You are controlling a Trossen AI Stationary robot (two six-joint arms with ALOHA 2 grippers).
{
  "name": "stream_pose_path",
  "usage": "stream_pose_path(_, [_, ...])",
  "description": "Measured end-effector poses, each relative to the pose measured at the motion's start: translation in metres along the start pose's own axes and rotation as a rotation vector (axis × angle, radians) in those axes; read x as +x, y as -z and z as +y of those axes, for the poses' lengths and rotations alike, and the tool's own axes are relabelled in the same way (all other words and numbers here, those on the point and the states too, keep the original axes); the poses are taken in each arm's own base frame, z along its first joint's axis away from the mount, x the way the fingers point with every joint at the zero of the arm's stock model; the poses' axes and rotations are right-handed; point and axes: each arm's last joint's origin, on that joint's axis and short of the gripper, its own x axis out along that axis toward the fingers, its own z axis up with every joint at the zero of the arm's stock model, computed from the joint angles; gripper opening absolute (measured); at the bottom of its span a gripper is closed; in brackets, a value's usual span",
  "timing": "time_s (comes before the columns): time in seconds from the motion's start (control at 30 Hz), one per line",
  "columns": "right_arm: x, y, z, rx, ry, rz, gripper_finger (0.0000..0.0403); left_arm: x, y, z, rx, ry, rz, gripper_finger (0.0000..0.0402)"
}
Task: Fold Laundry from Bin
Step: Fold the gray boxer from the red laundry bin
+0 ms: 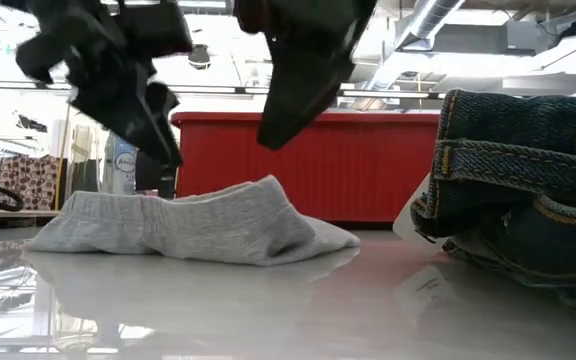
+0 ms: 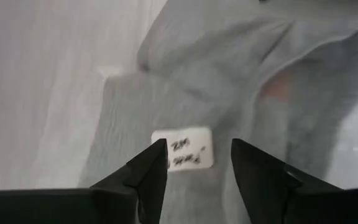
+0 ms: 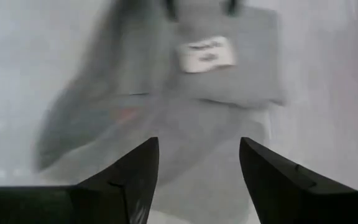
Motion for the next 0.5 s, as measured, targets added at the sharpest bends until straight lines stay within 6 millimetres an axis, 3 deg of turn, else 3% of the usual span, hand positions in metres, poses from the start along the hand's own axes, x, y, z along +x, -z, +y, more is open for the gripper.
stream_pose_path(0.1, [0.003,-0.001,-0.008,0.024,0.006,0.012,0.0249,0.003,0.006,0.003,-0.048,0.047,0.040,0.0156])
stream_pose_path(0.27, [0.001,-0.004,-0.002,0.009,-0.009,-0.031,0.0249,0.003,0.008,-0.002,-0.063,0.114,0.066,0.0142])
stream_pose_path(0.5, [0.006,0.003,0.005,0.006,0.104,-0.090,0.0249,0.001,0.012,-0.001,-0.033,-0.064,0.037,0.0124])
